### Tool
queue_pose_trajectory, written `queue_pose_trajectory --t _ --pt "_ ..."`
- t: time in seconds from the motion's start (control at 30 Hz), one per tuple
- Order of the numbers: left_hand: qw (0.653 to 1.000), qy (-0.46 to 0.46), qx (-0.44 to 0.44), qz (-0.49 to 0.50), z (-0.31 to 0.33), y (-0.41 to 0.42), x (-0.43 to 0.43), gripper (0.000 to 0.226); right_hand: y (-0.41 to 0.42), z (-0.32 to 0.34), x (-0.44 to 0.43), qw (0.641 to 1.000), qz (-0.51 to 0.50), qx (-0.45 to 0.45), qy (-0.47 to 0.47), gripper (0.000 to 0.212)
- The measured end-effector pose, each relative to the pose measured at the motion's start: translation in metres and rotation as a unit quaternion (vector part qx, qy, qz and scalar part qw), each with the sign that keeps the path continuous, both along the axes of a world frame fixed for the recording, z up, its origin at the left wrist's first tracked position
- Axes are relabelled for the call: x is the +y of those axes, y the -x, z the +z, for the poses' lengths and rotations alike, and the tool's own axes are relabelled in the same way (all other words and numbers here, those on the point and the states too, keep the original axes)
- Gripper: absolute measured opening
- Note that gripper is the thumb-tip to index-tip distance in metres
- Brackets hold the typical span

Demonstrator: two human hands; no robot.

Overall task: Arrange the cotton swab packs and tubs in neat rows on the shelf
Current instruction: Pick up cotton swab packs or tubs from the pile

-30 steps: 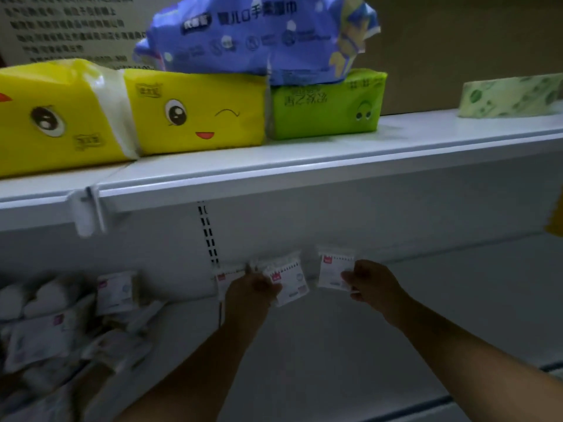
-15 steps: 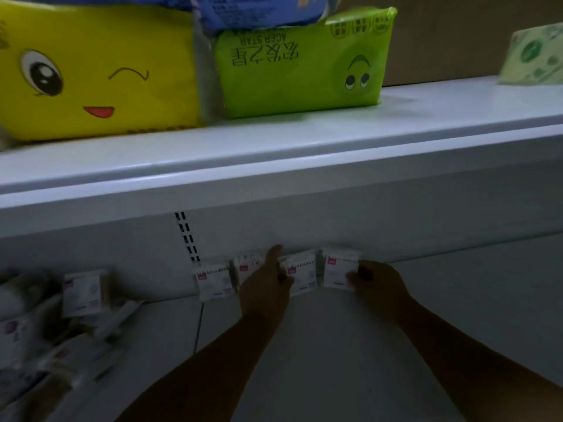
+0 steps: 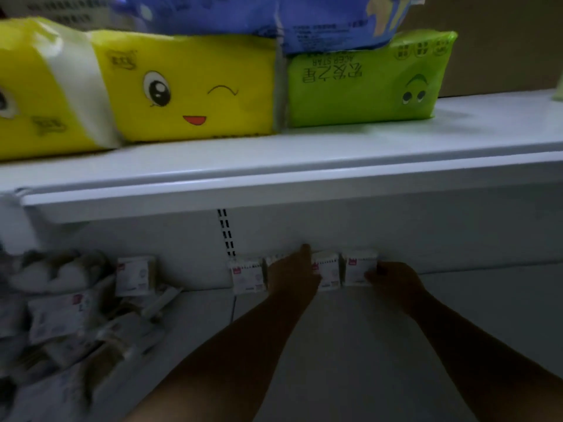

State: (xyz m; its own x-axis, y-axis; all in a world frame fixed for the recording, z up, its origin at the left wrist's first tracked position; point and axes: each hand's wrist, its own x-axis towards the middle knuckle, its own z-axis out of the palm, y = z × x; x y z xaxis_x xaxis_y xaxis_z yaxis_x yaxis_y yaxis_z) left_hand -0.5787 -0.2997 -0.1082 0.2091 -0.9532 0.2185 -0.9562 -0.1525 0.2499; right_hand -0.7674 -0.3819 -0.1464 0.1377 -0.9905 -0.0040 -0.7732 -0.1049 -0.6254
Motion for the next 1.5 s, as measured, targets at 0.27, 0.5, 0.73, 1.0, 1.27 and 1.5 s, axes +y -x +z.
queue_pose_trajectory --t 0.27,0.5,0.73,1.0,1.27,1.5 --pt "0.998 0.013 -0.017 -0.065 0.040 -0.057 0.065 0.039 -0.027 0.028 0.069 0.982 -0.093 0.057 0.152 0.022" --pt "0.999 0.009 -0.008 -0.029 0.057 -0.168 0.187 0.032 -0.161 0.052 0.151 0.988 0.086 0.054 0.117 0.030" --pt "0.996 -0.057 0.016 0.060 0.048 -0.284 0.323 0.026 -0.292 0.046 0.242 0.978 0.172 0.058 0.099 0.032" --pt "0.969 0.018 0.156 0.192 0.027 -0.372 0.354 0.035 -0.355 0.044 0.291 0.977 0.188 0.034 0.095 0.019" --pt "0.957 0.016 0.135 0.256 0.034 -0.402 0.309 0.045 -0.388 0.041 0.245 0.970 0.208 -0.051 0.116 0.047" --pt "0.959 -0.062 0.119 0.248 0.042 -0.423 0.272 0.061 -0.406 0.046 0.203 0.969 0.241 -0.042 -0.032 0.082"
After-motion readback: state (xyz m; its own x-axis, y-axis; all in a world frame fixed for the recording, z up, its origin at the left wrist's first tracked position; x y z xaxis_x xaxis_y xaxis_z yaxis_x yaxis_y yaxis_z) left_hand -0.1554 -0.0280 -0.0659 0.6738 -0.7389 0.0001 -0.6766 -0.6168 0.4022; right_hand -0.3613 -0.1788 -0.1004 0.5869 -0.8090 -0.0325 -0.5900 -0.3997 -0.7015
